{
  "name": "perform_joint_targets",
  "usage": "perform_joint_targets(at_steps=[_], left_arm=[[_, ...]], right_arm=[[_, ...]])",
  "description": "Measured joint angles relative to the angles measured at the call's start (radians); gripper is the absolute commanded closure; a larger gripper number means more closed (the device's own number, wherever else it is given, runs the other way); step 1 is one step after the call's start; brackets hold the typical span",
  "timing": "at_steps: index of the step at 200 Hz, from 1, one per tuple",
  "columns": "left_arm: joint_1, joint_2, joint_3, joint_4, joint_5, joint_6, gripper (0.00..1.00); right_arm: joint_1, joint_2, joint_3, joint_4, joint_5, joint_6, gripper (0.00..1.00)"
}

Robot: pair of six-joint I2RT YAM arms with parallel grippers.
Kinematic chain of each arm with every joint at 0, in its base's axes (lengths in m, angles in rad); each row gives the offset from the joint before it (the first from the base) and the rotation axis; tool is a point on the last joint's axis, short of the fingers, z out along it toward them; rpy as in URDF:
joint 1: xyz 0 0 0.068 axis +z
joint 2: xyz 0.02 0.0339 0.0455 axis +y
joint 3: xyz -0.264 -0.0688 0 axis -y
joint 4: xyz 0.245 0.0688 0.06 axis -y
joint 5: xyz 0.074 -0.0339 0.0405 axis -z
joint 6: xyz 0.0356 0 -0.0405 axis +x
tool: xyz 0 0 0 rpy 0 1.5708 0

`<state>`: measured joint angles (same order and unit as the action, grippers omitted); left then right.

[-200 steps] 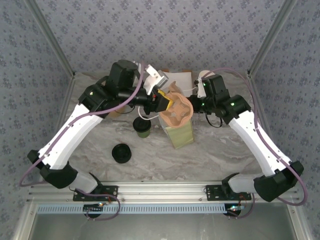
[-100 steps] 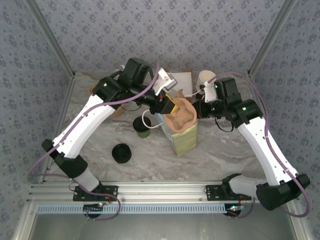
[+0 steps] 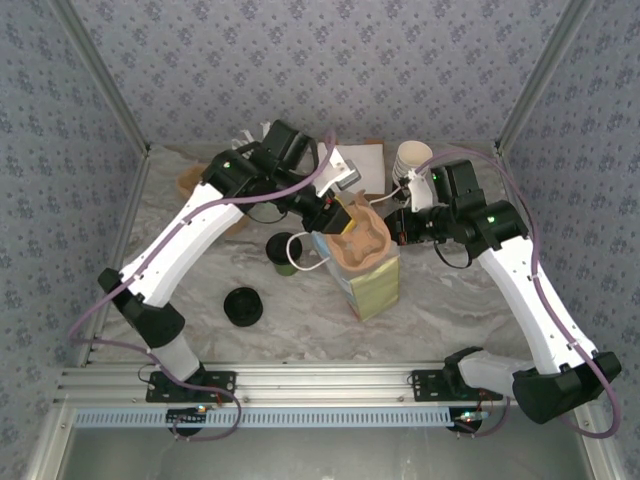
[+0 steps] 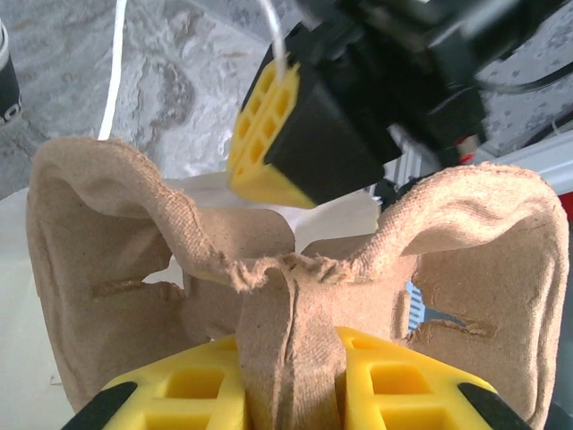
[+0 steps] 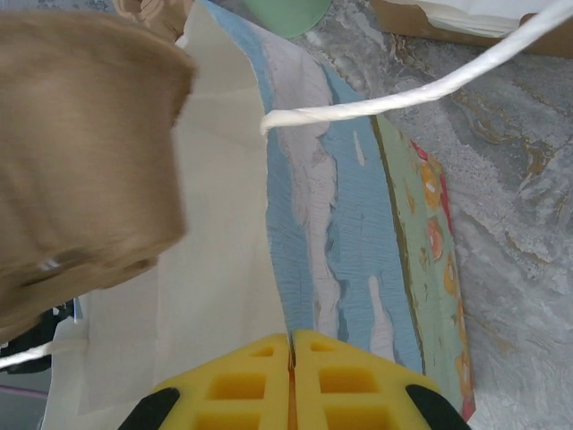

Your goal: Pack the takeout coffee

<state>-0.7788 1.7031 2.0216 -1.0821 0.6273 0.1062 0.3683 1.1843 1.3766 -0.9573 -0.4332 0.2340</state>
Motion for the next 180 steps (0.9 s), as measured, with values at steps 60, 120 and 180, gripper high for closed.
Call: perform_joint_targets(at_steps=[60, 120, 180], left_arm=[[0.0, 0.106, 0.025, -0.074, -0.046, 0.044, 0.76], [0.0, 0.106, 0.063, -0.115, -0.095, 0.07, 0.76], [-0.003, 0.113, 0.074, -0.122, -0.15, 0.065, 0.76]], right_arm=[[-0.001, -0.001, 0.0, -0.014, -0.01, -0.027, 0.92], [-0.004, -0.013, 0.0, -0.019, -0.011, -0.043, 0.92], [-0.01, -0.044, -0.02, -0.019, -0.032, -0.059, 0.93]])
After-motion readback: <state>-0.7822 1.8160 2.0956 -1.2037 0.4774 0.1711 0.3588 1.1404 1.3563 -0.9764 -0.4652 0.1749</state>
